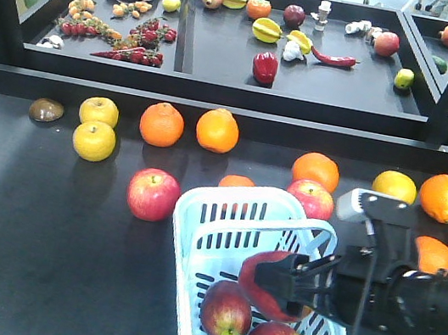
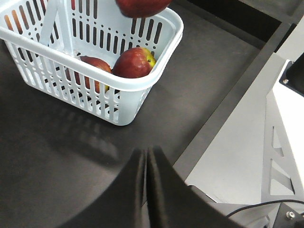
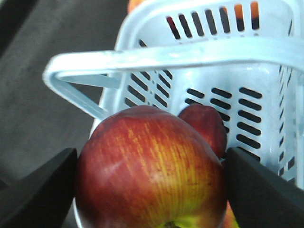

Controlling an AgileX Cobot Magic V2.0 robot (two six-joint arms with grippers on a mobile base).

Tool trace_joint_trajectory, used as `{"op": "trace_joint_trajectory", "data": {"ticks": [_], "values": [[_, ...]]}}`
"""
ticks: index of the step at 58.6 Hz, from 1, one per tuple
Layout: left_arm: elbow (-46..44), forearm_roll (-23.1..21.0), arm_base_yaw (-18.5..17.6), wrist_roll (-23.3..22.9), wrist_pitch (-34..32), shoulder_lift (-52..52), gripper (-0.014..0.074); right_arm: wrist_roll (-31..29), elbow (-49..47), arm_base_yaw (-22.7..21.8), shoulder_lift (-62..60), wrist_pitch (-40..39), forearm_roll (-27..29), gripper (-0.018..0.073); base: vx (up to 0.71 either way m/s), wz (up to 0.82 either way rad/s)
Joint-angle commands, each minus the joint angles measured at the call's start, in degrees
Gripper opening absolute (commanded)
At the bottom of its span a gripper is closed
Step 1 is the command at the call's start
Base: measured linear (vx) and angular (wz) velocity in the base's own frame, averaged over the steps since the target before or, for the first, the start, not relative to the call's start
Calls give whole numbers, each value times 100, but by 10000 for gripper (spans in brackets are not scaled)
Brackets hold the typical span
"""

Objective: Pick three apples into basket with both arms
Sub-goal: 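Carry the third apple over the basket with the right gripper, then release the apple into the basket and lift the right gripper away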

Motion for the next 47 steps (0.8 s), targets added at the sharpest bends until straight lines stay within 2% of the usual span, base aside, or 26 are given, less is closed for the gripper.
{"op": "trace_joint_trajectory", "data": {"ticks": [1, 5, 8, 14, 20, 24, 28, 39, 47], "values": [[-136, -241, -14, -61, -269, -1, -6, -112, -177, 25, 39, -237, 150, 668, 0, 0], [-136, -241, -14, -61, -269, -1, -6, -280, -177, 25, 55, -252, 150, 729, 0, 0], [-136, -241, -14, -61, -269, -1, -6, -387, -177, 25, 37, -203, 150, 728, 0, 0], [-136, -241, -14, -61, -269, -1, -6, -510, -185, 17, -28, -133, 150, 714, 0, 0], [-136, -241, -14, -61, -269, -1, -6, -557, -185, 17, -243, -11, 150, 652, 0, 0], [-136, -241, -14, -61, -269, -1, -6, -620, -185, 4, -440, 106, 101, 566, 0, 0], [-136, -241, -14, -61, -269, -1, -6, -620, -185, 4, -672, 237, -58, 443, 0, 0], [-136, -235, -14, -61, -268, -1, -6, -492, -167, 4, -1393, 609, -746, -17, 0, 0], [-136, -235, -14, -61, -268, -1, -6, -167, -167, 4, -2029, 1003, -1117, -8, 0, 0]]}}
